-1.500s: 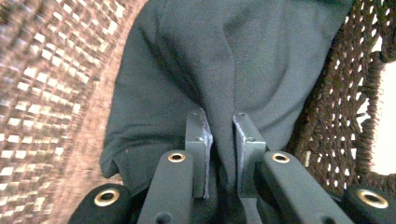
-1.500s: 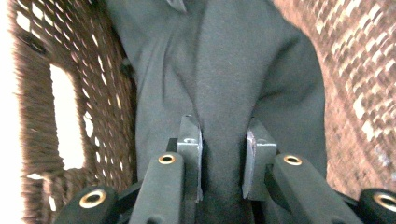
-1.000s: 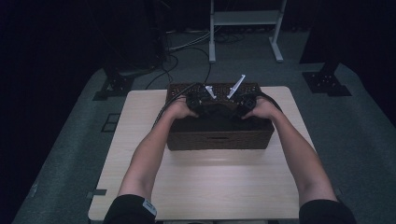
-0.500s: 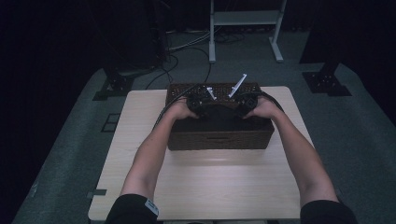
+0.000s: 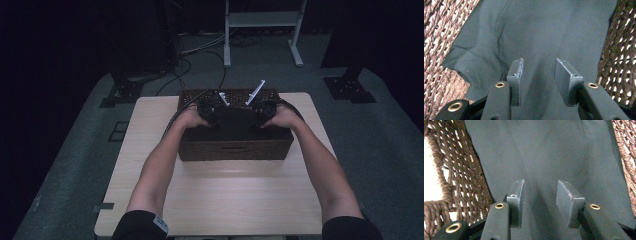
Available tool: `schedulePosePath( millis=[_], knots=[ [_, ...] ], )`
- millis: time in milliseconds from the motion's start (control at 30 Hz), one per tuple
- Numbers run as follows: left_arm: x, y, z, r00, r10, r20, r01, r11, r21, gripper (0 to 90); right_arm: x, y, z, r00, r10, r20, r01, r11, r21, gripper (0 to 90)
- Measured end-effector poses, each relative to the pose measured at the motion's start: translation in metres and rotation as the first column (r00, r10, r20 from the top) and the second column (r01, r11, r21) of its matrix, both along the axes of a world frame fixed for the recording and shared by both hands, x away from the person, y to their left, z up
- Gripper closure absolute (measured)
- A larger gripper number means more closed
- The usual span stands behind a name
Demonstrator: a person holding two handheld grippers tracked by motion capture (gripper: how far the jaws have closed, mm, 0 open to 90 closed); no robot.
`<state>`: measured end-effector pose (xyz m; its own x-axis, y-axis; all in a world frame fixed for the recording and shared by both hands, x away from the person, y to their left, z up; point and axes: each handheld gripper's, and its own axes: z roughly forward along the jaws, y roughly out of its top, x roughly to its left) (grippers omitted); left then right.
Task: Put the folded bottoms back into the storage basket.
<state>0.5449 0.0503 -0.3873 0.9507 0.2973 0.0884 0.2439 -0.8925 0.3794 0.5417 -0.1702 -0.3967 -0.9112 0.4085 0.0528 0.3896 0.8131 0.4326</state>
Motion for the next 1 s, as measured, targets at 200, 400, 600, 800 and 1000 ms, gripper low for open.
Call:
schedulePosePath(
  millis=[200, 400, 600, 800, 1000],
  knots=[
    [-0.003, 0.003, 0.0, 0.9999, 0.014, 0.001, -0.014, 0.9999, -0.008, 57.3, -0.004, -0.006, 0.005, 0.9998, -0.02, 0.008, 0.02, 0.9993, 0.031, 58.5],
    [-0.011, 0.005, 0.015, 0.9996, 0.018, 0.022, -0.017, 0.9986, -0.05, 53.2, -0.013, -0.012, 0.017, 0.9991, -0.029, 0.03, 0.027, 0.9974, 0.068, 57.1],
    [-0.02, 0.007, 0.025, 0.9991, 0.016, 0.039, -0.013, 0.9966, -0.082, 49.1, -0.023, -0.019, 0.032, 0.9977, -0.035, 0.058, 0.028, 0.9937, 0.108, 55.3],
    [-0.031, 0.011, 0.032, 0.9996, 0.019, 0.021, -0.016, 0.9904, -0.137, 46.9, -0.036, -0.024, 0.041, 0.9964, -0.028, 0.081, 0.015, 0.9888, 0.149, 54.5],
    [-0.04, 0.012, 0.039, 0.9997, 0.012, 0.022, -0.008, 0.9892, -0.147, 45.4, -0.044, -0.027, 0.046, 0.9961, -0.026, 0.085, 0.012, 0.9871, 0.16, 53.5]
  ],
)
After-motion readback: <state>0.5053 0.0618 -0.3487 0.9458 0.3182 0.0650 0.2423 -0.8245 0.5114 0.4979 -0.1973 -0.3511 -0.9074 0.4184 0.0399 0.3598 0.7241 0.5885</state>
